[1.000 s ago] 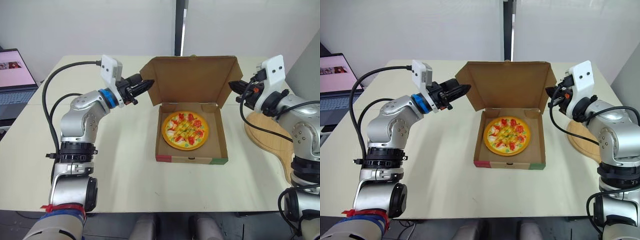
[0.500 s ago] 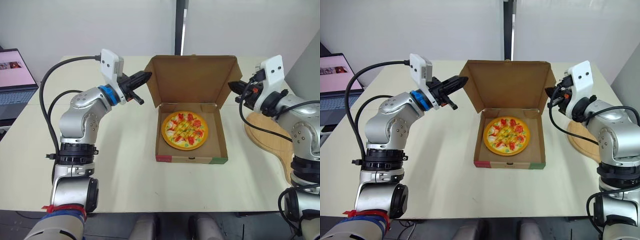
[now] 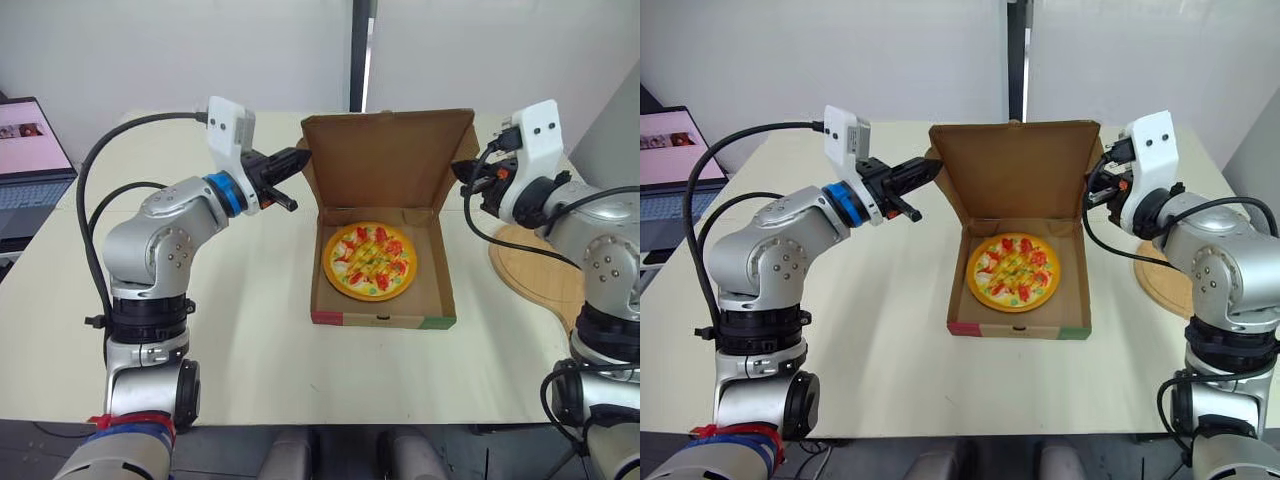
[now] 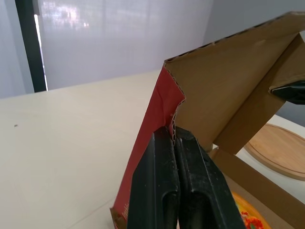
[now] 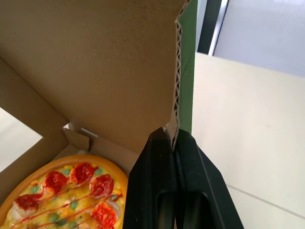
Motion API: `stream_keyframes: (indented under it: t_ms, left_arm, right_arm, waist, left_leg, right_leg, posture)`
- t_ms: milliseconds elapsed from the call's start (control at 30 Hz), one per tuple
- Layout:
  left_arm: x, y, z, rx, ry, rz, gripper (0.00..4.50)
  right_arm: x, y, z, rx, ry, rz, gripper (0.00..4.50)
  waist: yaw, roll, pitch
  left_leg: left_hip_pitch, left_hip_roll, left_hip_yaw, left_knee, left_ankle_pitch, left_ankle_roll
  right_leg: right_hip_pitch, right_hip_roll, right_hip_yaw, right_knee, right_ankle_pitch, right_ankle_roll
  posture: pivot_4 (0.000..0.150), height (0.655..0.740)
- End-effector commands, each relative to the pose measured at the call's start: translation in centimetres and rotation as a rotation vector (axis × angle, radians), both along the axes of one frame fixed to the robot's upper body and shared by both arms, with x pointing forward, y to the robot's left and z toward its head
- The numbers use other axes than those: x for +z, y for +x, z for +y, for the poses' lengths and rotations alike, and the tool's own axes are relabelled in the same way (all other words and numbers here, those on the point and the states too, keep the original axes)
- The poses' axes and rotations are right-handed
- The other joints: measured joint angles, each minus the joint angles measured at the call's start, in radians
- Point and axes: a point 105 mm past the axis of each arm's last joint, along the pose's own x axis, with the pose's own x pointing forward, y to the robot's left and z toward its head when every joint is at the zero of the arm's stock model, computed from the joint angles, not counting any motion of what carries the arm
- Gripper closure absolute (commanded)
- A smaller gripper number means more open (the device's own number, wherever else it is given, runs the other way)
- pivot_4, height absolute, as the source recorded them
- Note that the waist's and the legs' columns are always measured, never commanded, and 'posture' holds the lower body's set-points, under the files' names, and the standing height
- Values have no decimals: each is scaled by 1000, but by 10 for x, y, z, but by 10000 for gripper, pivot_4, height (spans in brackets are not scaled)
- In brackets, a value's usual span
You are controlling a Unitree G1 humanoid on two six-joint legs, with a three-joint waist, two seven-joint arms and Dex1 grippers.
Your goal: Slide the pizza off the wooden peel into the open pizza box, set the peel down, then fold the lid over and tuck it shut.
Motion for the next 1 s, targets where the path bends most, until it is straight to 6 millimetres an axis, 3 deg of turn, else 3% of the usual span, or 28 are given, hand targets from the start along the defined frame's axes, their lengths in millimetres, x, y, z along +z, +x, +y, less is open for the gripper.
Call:
stream_keyframes:
  t_ms: [33,167,500,1000]
  left_arm:
    - [1,-13,-17,-80,13,-25,44820]
    - [-2,-14,-15,-75,13,-19,44820]
    - [-13,-27,-13,-109,-20,37,44820]
    - [-55,-54,3,-88,-52,149,44820]
  right_arm:
    - [15,-13,19,77,12,-62,45000]
    - [14,-13,15,61,25,-36,45000]
    - [-23,-30,12,44,15,8,45000]
    - [-56,-49,11,32,64,-12,45000]
  waist:
    - [1,0,0]
    - [3,0,0]
    - [0,1,0]
    - [1,1,-1]
  left_leg:
    - [0,0,0,0,0,0]
    - [0,0,0,0,0,0]
    - [1,0,0,0,0,0]
    - [3,0,0,0,0,0]
  right_leg:
    - [0,0,0,0,0,0]
    - [0,0,0,0,0,0]
    - [0,0,0,0,0,0]
    - [2,1,1,-1,0,0]
  posture:
    - [1500,7281]
    - [1500,7281]
    - [1500,7281]
    - [1500,7281]
